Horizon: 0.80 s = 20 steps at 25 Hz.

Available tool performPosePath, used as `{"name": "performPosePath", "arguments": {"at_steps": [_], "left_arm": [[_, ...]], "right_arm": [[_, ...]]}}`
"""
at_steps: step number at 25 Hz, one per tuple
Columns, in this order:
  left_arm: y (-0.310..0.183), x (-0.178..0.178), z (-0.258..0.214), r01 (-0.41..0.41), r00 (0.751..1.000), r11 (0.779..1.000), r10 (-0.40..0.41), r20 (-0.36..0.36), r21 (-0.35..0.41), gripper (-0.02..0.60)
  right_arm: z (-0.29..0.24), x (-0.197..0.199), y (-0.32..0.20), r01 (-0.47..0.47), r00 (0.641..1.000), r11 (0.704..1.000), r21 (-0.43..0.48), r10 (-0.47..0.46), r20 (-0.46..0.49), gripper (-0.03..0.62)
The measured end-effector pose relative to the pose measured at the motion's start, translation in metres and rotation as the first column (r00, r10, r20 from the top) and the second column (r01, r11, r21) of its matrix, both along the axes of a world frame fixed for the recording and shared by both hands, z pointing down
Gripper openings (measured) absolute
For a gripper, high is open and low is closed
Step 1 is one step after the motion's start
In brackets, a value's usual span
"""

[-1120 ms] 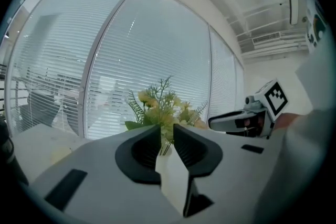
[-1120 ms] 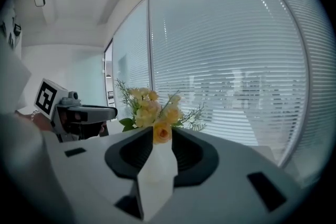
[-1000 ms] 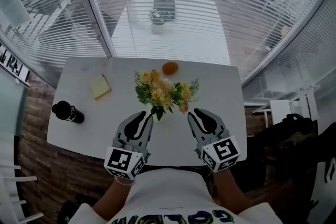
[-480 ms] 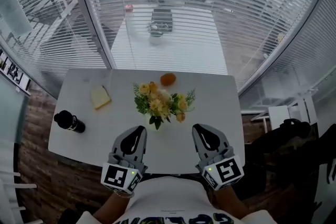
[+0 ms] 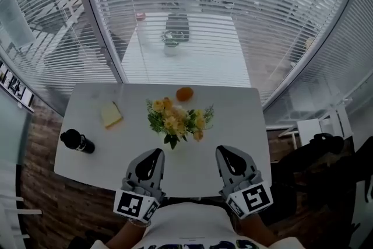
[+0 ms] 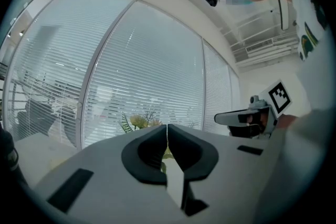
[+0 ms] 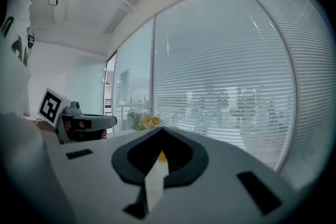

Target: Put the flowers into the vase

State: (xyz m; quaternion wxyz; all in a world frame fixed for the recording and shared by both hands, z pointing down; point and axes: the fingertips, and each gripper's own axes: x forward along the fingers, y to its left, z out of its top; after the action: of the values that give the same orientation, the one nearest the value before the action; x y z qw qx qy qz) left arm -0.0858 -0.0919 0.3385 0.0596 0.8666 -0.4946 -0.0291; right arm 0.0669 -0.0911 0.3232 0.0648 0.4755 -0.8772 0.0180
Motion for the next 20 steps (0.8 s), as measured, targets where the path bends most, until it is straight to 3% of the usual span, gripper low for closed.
{"name": "performPosePath", "arguments": {"at_steps": [20], "left_arm": [[0.0037,0.008,-0.0024,-0.014,1.0,1.0,0.014,-0.008,-0.001,0.017]], "right_arm": [[-0.0077,0.0023,0.0055,0.002,1.0,1.0,0.004,-0.002,0.018,0.01]]}}
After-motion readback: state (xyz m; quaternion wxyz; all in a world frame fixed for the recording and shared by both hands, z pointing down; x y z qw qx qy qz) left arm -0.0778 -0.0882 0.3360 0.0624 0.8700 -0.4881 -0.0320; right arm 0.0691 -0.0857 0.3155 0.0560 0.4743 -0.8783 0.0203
